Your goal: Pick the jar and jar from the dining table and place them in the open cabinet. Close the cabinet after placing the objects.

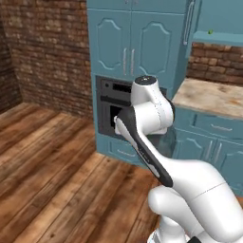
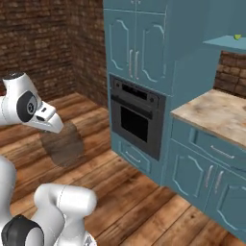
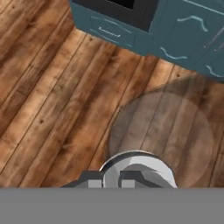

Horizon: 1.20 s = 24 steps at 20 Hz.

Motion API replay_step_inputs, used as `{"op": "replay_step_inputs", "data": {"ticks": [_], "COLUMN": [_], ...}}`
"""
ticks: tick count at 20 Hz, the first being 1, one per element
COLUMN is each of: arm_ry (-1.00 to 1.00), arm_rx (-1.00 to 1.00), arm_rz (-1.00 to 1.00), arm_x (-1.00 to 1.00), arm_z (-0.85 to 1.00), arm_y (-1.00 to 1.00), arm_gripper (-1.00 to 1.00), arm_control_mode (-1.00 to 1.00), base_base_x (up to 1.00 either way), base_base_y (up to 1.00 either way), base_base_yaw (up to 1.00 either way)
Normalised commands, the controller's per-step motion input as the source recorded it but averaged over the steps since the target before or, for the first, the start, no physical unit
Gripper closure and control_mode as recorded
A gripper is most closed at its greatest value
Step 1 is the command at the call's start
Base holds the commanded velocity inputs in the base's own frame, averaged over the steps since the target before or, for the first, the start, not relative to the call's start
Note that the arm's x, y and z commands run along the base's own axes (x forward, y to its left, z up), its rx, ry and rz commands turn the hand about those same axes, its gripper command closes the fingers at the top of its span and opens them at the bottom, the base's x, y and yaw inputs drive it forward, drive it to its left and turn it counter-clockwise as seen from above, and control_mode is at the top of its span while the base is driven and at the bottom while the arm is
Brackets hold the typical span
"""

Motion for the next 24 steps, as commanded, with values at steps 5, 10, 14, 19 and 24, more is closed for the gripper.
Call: {"op": "replay_step_inputs", "data": {"ticks": [5,10,14,19,24], "arm_ry": [0.00,0.00,0.00,0.00,0.00], "arm_rx": [0.00,0.00,0.00,0.00,0.00], "arm_rz": [0.00,0.00,0.00,0.00,0.00], "arm_x": [0.00,0.00,0.00,0.00,0.00], "arm_z": [0.00,0.00,0.00,0.00,0.00], "arm_y": [0.00,0.00,0.00,0.00,0.00], "arm_gripper": [1.00,1.00,1.00,1.00,1.00], "arm_control_mode": [1.00,1.00,1.00,1.00,1.00], "base_base_x": [0.00,0.03,0.21,0.45,0.54], "base_base_y": [-0.62,-0.72,-0.75,-0.63,-0.44], "base_base_yaw": [-0.34,-0.26,-0.17,-0.11,-0.01]}}
